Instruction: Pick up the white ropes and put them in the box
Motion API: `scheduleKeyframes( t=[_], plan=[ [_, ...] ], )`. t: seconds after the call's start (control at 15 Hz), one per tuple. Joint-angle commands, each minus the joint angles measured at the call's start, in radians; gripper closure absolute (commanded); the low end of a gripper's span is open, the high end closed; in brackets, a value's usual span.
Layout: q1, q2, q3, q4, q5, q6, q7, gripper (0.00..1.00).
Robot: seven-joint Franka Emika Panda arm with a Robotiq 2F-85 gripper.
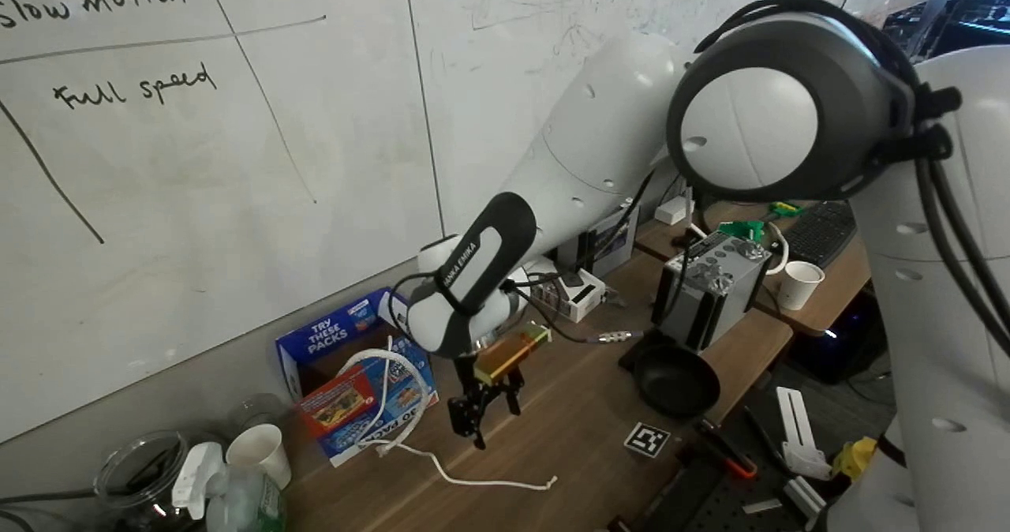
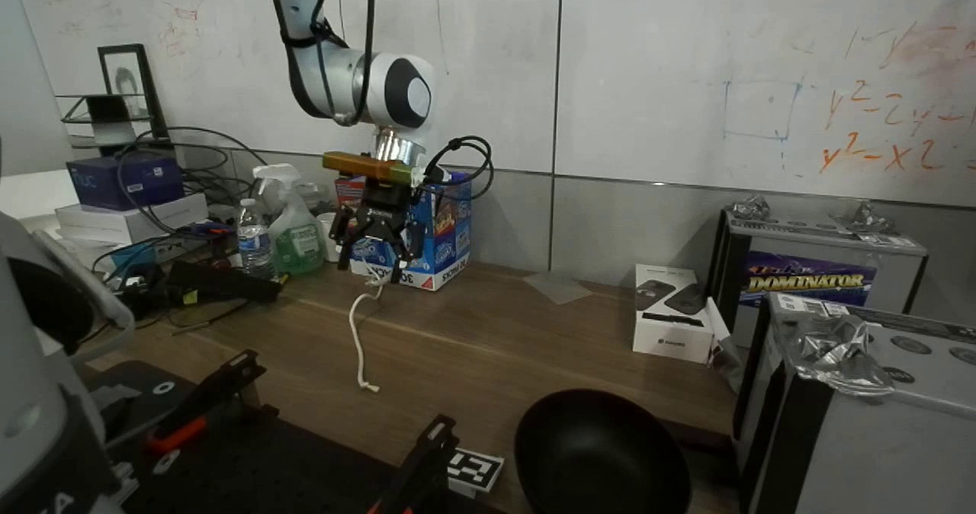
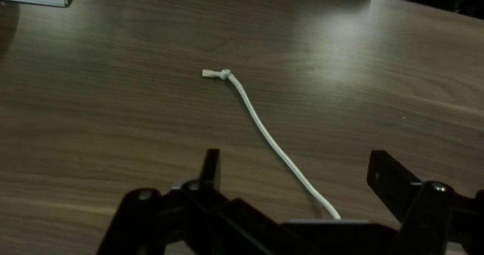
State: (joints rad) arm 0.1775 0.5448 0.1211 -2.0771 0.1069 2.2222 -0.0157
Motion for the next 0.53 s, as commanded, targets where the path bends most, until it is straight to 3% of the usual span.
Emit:
scheduleKeyframes(
  t=[0.0, 0.2, 0.47],
  plan=[
    [-0.026, -0.135, 0.051, -0.246, 0.022, 0.228, -0.069, 0.00],
    [0.001, -0.170, 0.075, -0.360, -0.007, 0.382, -0.050, 0.00],
    [0.030, -0.168, 0.105, -0.403, -0.033, 0.466, -0.031, 0.00]
  ],
)
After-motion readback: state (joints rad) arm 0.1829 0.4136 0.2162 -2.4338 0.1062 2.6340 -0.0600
